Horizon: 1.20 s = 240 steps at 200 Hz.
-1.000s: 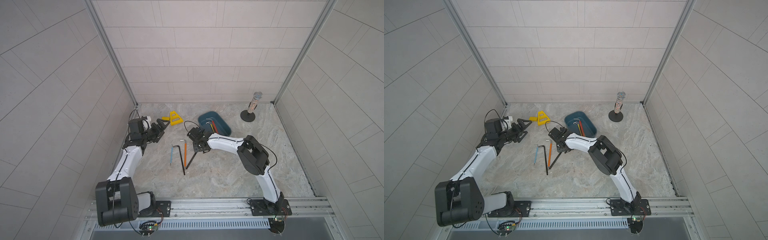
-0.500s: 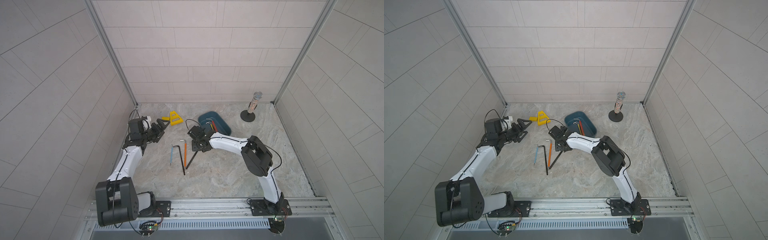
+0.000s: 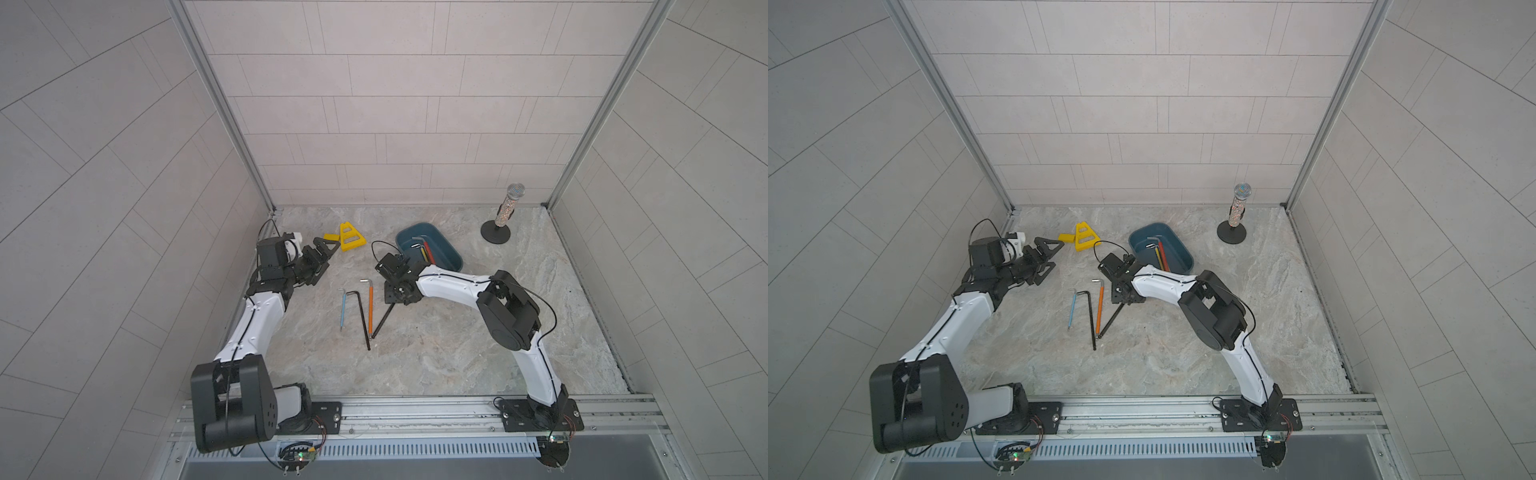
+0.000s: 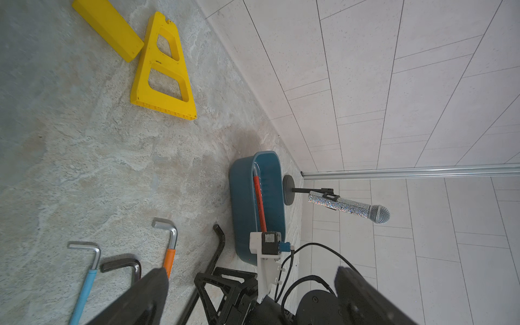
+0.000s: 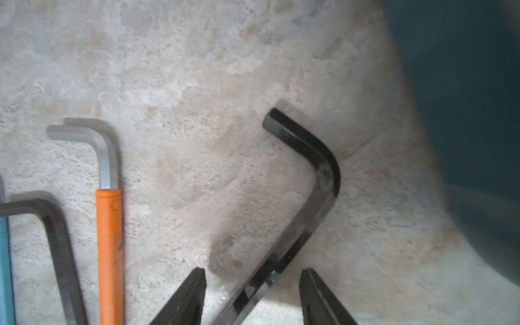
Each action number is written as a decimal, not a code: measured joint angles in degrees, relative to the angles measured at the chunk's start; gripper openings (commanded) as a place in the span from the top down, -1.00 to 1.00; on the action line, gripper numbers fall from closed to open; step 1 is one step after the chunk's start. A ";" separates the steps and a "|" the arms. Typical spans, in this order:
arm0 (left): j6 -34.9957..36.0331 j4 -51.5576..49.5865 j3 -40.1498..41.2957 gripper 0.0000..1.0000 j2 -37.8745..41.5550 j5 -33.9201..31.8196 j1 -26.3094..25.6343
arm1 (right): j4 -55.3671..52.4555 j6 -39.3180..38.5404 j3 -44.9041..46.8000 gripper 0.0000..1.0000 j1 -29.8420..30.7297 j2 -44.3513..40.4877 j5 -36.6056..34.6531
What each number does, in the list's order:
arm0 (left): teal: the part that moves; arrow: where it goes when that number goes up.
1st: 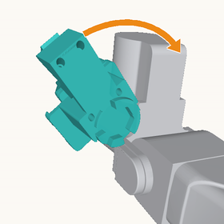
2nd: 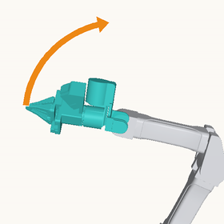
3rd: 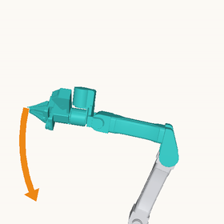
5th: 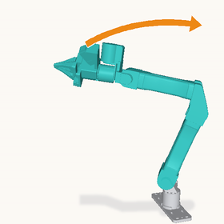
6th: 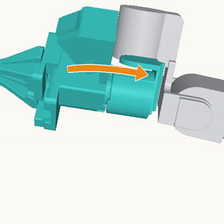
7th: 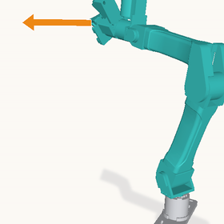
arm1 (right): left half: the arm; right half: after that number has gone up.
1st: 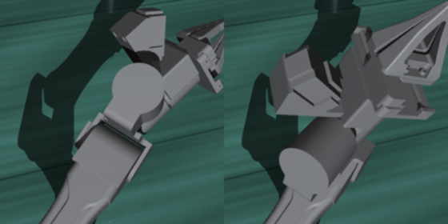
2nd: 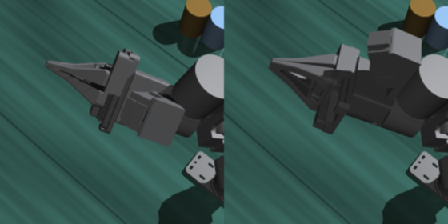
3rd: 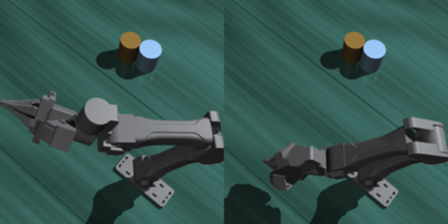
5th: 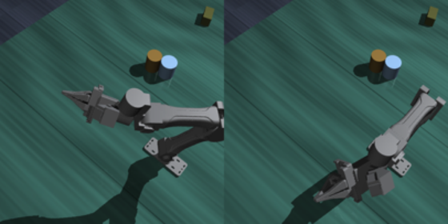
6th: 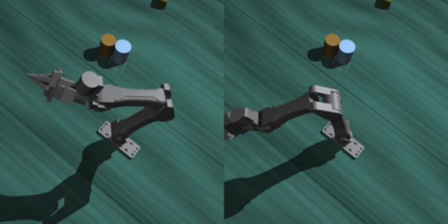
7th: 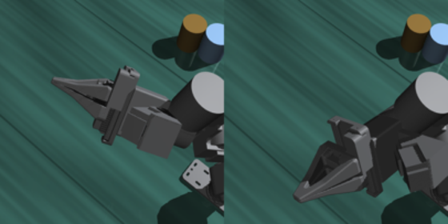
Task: Put the hex key on the desktop into the storage box
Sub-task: Pick up the Allen key from the center of the board.
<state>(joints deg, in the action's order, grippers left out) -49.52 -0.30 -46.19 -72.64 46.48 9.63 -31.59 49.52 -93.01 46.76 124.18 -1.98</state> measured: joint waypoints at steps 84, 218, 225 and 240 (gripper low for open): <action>0.00 0.02 0.24 -1.00 0.00 0.00 0.00 | -4.04 -5.73 -6.27 0.54 -2.40 3.89 -1.38; -0.20 0.07 0.37 -1.00 0.00 -0.02 0.00 | -10.51 -14.80 -8.50 -0.06 -3.89 4.44 -2.38; -0.22 0.09 0.37 -1.00 0.00 0.00 0.00 | -10.54 -14.67 -8.13 -0.06 -3.74 4.22 -2.32; -0.31 0.11 0.37 -1.00 -0.02 0.00 0.00 | -10.43 -14.21 -7.43 -0.05 -3.39 3.76 -2.21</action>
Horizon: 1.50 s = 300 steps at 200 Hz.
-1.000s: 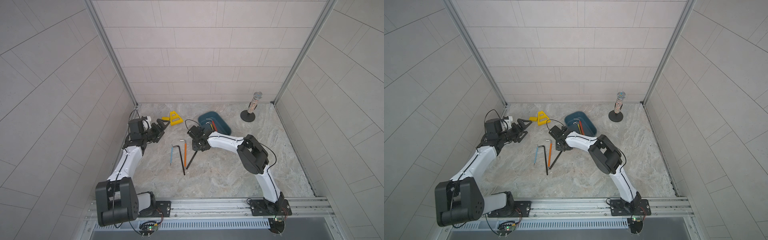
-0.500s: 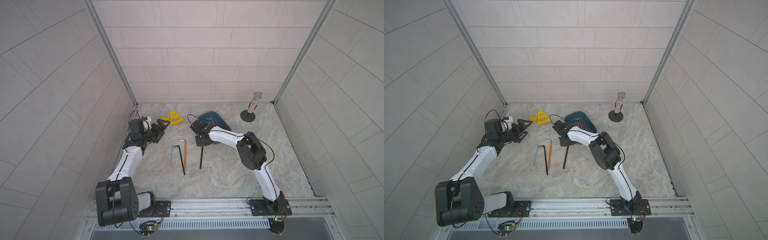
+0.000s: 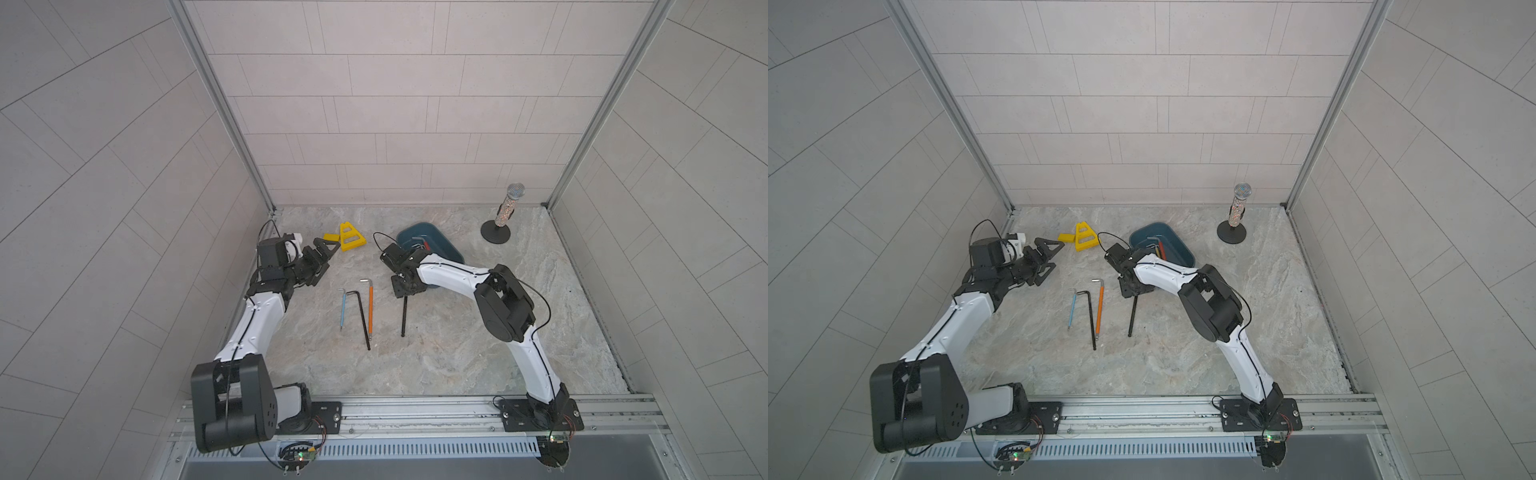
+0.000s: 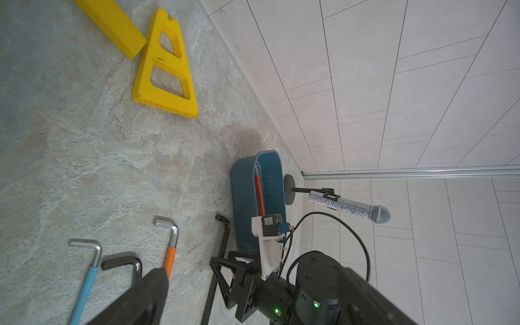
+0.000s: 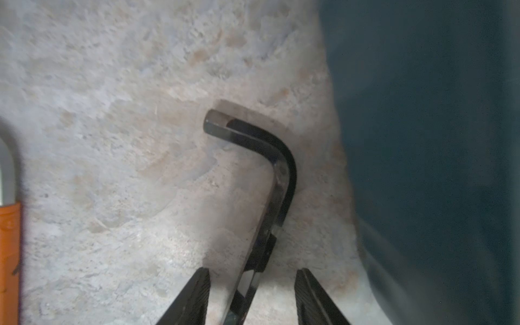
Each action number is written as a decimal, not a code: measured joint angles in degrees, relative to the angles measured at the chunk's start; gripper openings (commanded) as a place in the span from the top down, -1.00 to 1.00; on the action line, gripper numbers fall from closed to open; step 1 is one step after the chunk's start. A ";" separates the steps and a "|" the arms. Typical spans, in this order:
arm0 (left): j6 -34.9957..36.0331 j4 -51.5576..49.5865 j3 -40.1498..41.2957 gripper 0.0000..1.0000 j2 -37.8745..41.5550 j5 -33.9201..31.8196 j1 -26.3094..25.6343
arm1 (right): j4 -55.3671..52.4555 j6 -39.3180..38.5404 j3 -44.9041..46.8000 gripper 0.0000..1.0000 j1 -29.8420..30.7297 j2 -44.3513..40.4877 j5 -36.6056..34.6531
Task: Put the hex key on the desktop into the storage box
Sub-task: Pick up the Allen key from the center of the board, then place the Allen key in the storage box.
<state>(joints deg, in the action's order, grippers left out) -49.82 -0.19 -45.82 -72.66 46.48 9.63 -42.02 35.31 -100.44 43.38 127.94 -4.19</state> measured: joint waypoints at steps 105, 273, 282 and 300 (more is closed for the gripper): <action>-0.59 1.01 0.04 -1.00 -0.17 0.00 0.00 | 2.38 3.19 2.78 0.11 2.12 -1.14 -0.13; -0.74 1.22 0.22 -1.00 -0.31 -0.11 0.00 | 1.88 1.66 7.91 1.00 2.36 -6.56 -1.40; -0.74 1.22 0.22 -1.00 -0.31 -0.17 0.00 | 0.87 1.14 7.30 1.00 2.34 -7.39 -1.51; -1.01 1.31 0.22 -1.00 -0.31 -0.26 0.00 | -0.46 0.37 5.75 1.00 2.25 -9.73 -1.46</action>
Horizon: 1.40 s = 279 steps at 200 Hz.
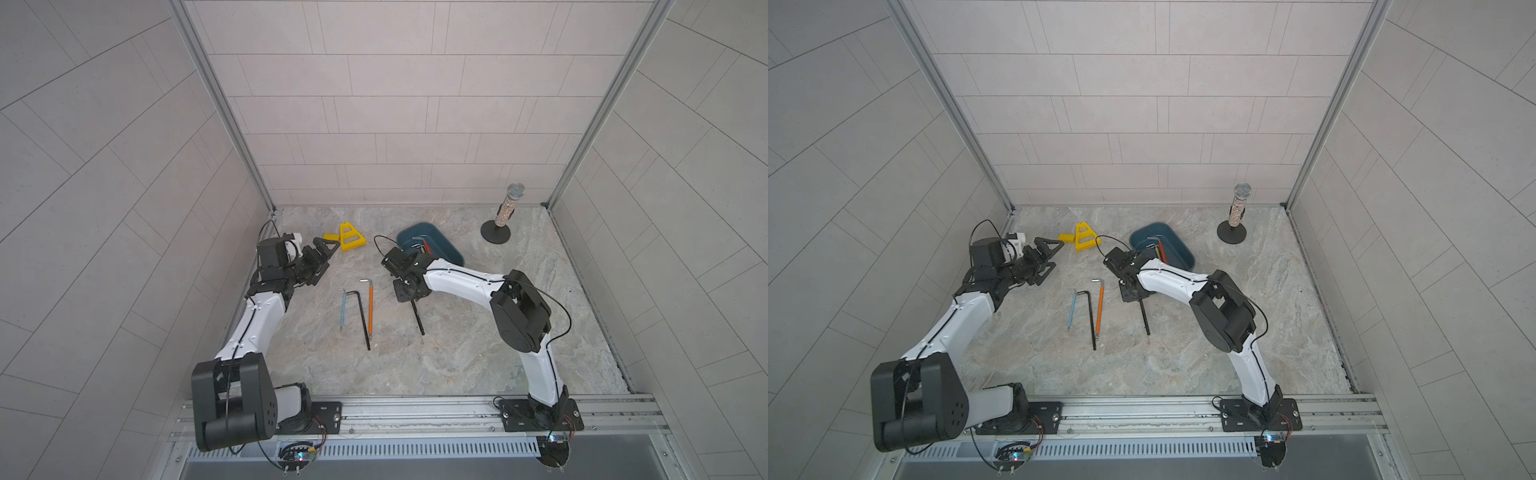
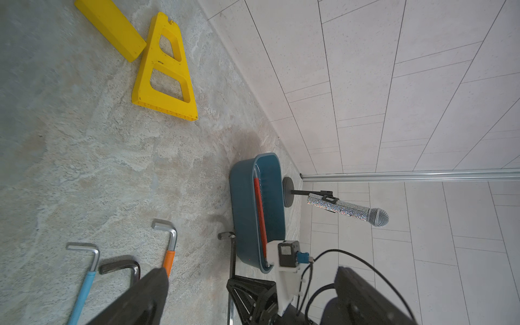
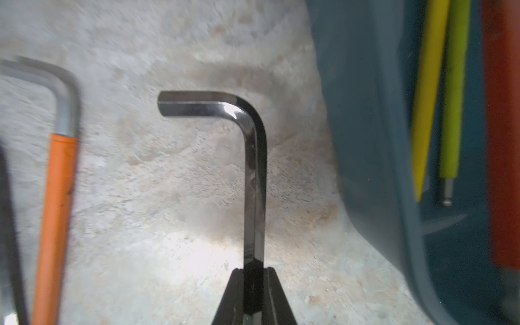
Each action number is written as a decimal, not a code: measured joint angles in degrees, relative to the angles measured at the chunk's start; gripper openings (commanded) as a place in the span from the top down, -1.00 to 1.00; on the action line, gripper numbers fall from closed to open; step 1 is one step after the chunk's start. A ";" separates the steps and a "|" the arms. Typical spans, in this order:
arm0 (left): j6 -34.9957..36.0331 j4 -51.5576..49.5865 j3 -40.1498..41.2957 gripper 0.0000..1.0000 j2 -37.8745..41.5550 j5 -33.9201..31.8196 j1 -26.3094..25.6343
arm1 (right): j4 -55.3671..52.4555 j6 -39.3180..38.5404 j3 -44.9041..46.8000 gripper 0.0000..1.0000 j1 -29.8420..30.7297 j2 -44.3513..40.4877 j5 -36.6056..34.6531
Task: Put the hex key on the desktop into the storage box
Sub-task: Place the Allen key in the storage box.
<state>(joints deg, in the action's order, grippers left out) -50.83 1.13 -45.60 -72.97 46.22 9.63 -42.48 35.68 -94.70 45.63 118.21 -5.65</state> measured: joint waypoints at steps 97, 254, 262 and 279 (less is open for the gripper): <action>-2.91 3.85 -5.20 -1.00 -2.14 -2.58 -8.15 | -4.07 -7.78 -12.76 1.00 -8.20 -6.51 0.83; -3.21 6.21 -10.29 -1.00 -11.80 -2.97 -9.55 | -3.50 -21.79 -29.51 1.00 -21.75 17.09 9.03; -3.19 6.19 -10.29 -1.00 -11.80 -2.97 -9.55 | -2.97 -21.84 -29.57 1.00 -21.94 17.46 9.05; -3.19 6.21 -10.29 -1.00 -11.80 -2.97 -9.55 | -2.27 -21.86 -29.57 0.71 -22.36 18.01 8.98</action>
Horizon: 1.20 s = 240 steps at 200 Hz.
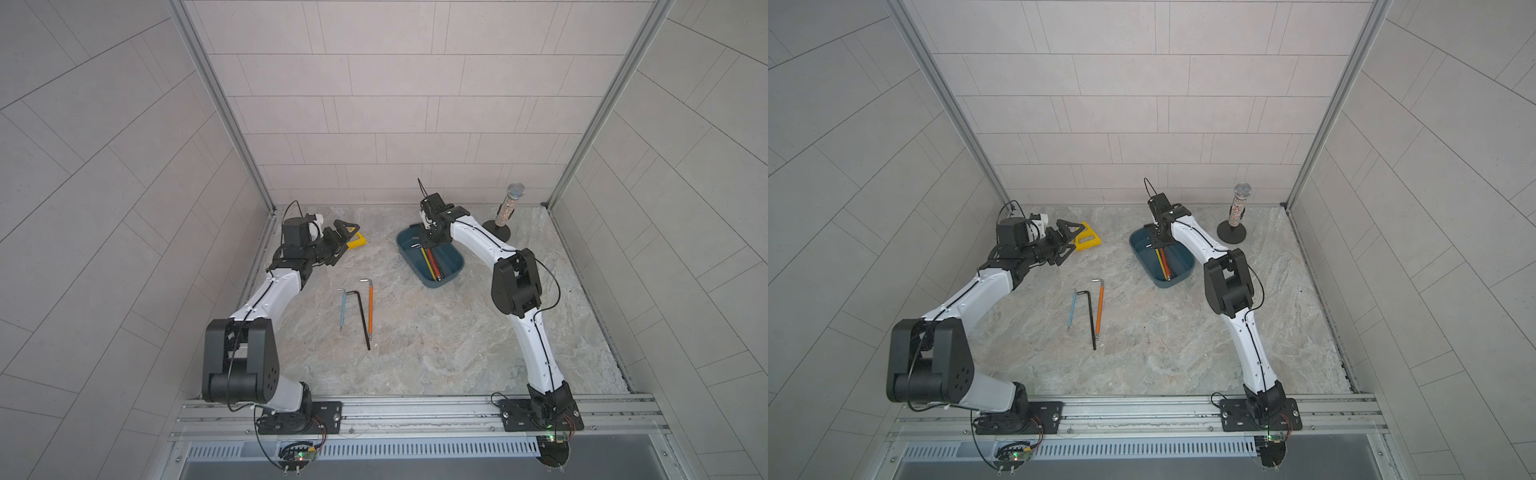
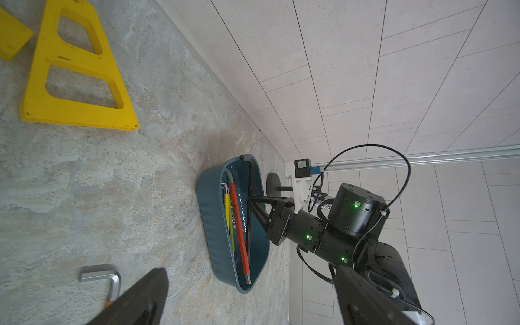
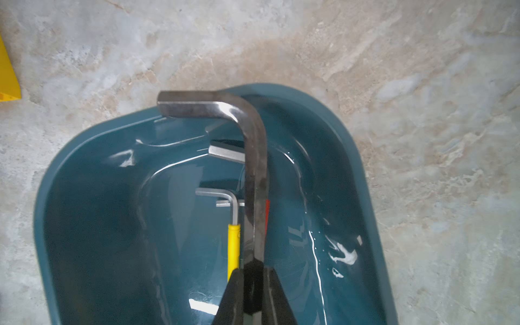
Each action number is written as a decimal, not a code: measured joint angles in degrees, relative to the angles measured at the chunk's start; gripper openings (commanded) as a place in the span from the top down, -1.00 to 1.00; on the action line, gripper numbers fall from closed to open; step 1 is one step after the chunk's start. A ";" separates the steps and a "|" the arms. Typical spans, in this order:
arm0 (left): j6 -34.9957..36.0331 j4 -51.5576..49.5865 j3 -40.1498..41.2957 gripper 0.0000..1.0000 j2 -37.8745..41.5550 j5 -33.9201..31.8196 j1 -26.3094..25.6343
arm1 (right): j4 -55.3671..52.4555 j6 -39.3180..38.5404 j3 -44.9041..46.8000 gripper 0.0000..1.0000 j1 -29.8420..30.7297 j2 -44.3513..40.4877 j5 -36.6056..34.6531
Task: Put the hex key on the desktop into the storage box
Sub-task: Place the Allen key in the storage box, then adjust the Allen key in the storage box.
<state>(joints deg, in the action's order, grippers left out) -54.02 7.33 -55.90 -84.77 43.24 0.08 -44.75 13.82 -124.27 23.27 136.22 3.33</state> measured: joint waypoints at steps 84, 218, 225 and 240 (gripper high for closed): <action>0.00 -0.04 0.00 -1.00 0.00 0.00 0.00 | 1.75 0.04 6.67 -0.04 -0.59 -1.92 -1.88; -0.02 -0.04 0.00 -1.00 0.00 0.02 0.00 | -3.28 2.34 11.37 0.34 0.09 -10.97 2.08; -0.02 -0.04 0.02 -1.00 0.00 0.00 0.00 | -3.21 2.67 11.37 0.34 0.24 -10.32 2.36; -0.02 -0.04 0.02 -1.00 0.00 0.00 0.00 | -3.06 3.19 11.37 0.33 0.39 -8.92 2.97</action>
<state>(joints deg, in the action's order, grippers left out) -54.04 7.29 -55.88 -84.77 43.24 0.08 -47.81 17.02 -112.90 23.66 127.31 6.31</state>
